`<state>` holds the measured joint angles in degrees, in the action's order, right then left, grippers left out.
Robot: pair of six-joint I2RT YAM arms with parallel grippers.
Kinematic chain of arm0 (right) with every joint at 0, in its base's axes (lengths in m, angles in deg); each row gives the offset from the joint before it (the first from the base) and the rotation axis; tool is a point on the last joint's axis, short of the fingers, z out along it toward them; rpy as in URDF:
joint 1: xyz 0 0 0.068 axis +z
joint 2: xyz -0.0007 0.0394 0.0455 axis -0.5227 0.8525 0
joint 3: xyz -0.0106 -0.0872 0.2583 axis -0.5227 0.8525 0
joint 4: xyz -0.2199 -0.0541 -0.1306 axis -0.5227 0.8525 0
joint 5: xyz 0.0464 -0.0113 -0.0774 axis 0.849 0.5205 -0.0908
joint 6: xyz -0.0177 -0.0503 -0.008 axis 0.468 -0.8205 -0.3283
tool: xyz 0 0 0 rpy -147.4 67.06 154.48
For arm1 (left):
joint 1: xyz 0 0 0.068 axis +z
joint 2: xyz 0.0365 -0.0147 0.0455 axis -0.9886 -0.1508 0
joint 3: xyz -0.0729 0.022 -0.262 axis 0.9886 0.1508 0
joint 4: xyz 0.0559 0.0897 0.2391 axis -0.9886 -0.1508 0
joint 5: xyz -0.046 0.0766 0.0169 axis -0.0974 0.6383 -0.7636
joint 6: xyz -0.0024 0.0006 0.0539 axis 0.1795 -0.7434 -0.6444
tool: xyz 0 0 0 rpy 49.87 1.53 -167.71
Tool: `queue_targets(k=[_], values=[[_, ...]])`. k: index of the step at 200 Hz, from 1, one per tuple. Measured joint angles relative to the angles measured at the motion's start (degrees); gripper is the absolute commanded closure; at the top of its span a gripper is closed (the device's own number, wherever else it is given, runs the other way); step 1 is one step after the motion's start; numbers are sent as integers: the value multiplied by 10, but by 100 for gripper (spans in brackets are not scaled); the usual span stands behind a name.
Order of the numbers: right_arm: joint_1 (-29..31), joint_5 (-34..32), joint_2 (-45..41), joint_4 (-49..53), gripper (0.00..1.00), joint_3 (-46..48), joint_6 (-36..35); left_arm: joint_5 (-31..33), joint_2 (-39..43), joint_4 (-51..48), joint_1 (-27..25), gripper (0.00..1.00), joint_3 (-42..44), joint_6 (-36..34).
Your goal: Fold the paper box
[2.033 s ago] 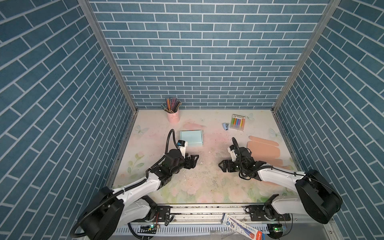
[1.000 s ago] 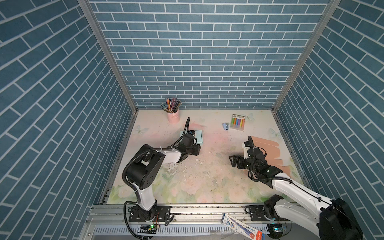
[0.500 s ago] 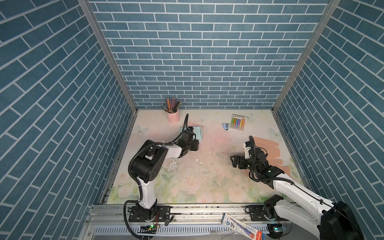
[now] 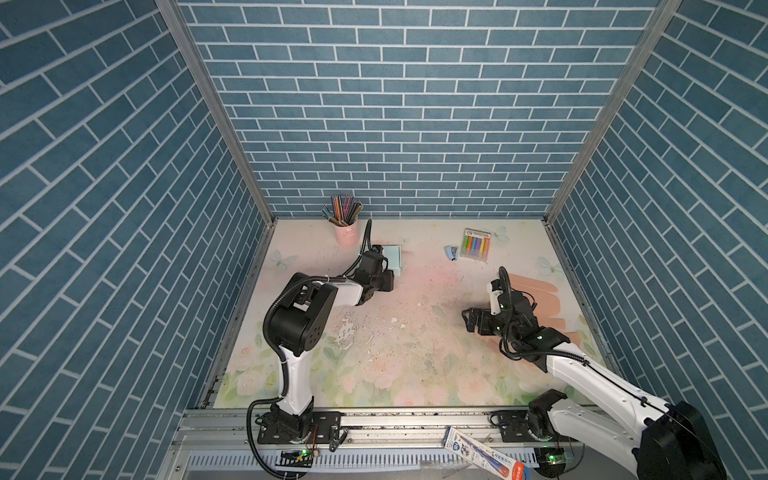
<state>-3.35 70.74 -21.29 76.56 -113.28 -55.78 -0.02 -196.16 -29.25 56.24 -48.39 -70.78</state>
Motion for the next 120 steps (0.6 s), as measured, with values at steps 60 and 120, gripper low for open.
queue_targets(k=[60, 120], values=[[-75, -34, 82, 45, 2, -54, -32, -1, 59, 20, -19, 28, 73, 7], [-85, -108, 258, 75, 5, -144, -46, 10, 231, 67, -132, 25, 220, 33]])
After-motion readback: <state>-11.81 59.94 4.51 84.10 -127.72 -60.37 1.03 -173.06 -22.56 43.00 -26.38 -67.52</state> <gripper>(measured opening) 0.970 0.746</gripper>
